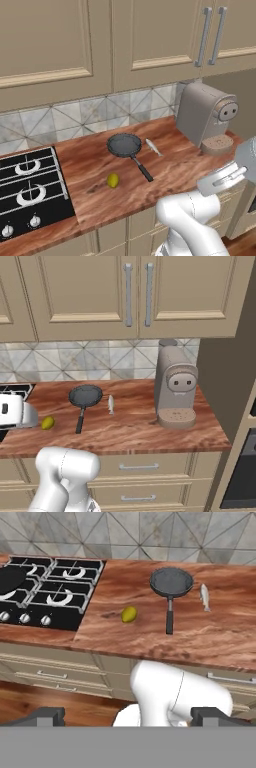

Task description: Place both pans onto different burners. Then place the lemon and the fish on different pans.

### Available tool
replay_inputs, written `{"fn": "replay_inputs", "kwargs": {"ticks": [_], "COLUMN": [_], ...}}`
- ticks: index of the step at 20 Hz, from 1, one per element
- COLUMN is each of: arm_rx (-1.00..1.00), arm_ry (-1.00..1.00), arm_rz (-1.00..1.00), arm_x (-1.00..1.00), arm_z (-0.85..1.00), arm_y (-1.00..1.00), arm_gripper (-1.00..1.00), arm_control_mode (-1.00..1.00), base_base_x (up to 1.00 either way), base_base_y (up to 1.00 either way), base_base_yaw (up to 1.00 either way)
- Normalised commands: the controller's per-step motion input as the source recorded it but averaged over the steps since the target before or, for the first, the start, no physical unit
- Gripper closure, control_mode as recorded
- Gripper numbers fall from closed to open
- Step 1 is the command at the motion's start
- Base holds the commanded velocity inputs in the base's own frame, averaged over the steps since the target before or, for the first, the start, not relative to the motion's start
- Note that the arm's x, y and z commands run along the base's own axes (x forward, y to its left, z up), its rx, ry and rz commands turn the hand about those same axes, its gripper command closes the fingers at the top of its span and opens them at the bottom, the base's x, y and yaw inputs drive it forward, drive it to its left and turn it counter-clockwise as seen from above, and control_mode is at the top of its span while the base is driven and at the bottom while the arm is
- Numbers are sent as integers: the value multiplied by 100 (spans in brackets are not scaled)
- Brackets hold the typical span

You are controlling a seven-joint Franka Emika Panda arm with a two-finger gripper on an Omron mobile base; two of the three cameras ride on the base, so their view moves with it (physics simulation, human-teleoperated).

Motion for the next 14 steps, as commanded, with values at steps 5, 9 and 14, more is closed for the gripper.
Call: {"fn": "replay_inputs", "kwargs": {"ticks": [5,9,14], "arm_rx": [0,0,0], "arm_ry": [6,6,0], "arm_rz": [-7,-7,-6], "arm_x": [41,35,31], "arm_z": [0,0,-4], "arm_y": [-19,-15,0], "arm_gripper": [-100,-100,-100], "arm_control_mode": [-100,-100,-100], "base_base_x": [0,0,0], "base_base_y": [0,0,0], "base_base_yaw": [0,0,0]}}
